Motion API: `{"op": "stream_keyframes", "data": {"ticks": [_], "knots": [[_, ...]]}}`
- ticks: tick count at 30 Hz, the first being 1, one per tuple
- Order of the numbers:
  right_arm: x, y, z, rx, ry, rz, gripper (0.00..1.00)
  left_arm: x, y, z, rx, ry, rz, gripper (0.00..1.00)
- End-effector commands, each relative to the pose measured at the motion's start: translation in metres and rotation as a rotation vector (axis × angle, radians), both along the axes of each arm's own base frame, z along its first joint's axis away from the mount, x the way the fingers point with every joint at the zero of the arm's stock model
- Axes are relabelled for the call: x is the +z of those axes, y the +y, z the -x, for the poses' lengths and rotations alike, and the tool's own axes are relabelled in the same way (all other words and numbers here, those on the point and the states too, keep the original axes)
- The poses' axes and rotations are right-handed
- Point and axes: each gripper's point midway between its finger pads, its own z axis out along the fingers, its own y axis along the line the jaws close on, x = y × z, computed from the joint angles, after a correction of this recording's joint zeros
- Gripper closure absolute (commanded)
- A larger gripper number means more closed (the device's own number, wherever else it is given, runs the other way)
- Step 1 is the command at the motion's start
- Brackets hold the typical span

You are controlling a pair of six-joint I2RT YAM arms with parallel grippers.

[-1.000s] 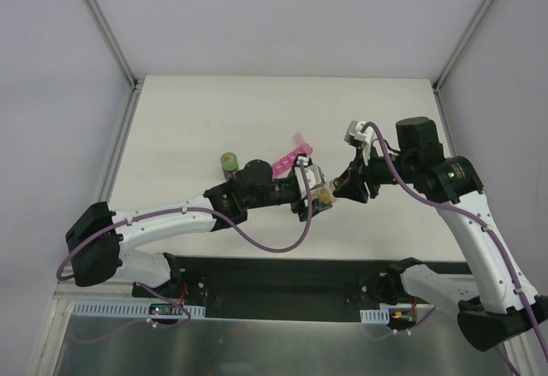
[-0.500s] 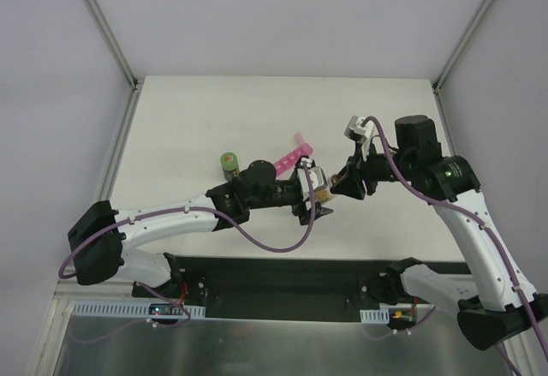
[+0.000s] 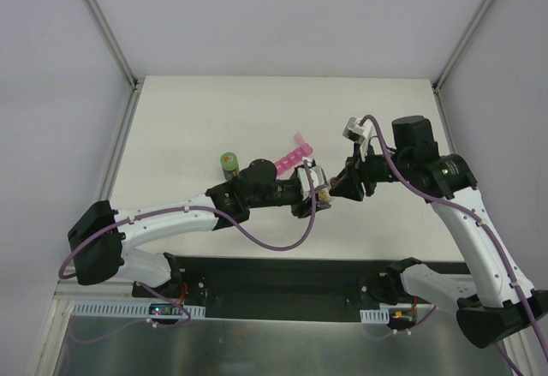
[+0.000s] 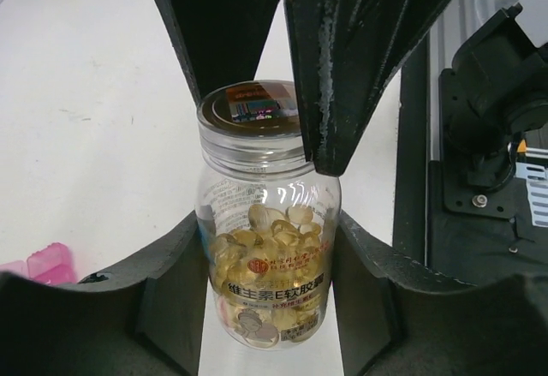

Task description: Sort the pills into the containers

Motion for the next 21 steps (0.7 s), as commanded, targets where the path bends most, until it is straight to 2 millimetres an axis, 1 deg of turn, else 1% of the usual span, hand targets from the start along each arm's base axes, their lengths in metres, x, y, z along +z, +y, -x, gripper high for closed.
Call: {"op": "stream_keyframes", "data": {"ticks": [1, 3, 5, 8, 9, 10, 15, 18, 21], "knots": [[0.012, 0.002, 0.007, 0.048, -0.003, -0.010, 0.37, 0.020, 0.002, 0.021, -0.084, 0.022, 0.020, 1.00], [0.018, 0.001, 0.010, 0.062, 0.003, -0.010, 0.18, 0.021, 0.004, 0.026, -0.097, 0.046, 0.016, 1.00], [0.029, 0.002, 0.012, 0.070, 0.013, -0.017, 0.14, 0.023, 0.006, 0.032, -0.108, 0.079, 0.015, 1.00], [0.038, 0.003, 0.013, 0.055, 0.046, -0.015, 0.14, 0.025, 0.009, 0.035, -0.107, 0.109, 0.024, 1.00], [0.037, 0.003, 0.013, 0.054, 0.057, -0.005, 0.14, 0.025, 0.010, 0.035, -0.103, 0.115, 0.026, 1.00], [0.032, 0.002, 0.015, 0.057, 0.093, 0.012, 0.14, 0.026, 0.010, 0.036, -0.104, 0.119, 0.029, 1.00], [0.012, 0.002, 0.019, 0.068, 0.143, 0.071, 0.15, 0.032, 0.011, 0.035, -0.094, 0.117, 0.042, 1.00], [0.006, 0.006, 0.025, 0.091, 0.173, 0.072, 0.15, 0.034, 0.009, 0.034, -0.089, 0.118, 0.043, 1.00], [0.005, 0.008, 0.026, 0.099, 0.186, 0.073, 0.17, 0.037, 0.009, 0.033, -0.089, 0.120, 0.049, 1.00]]}}
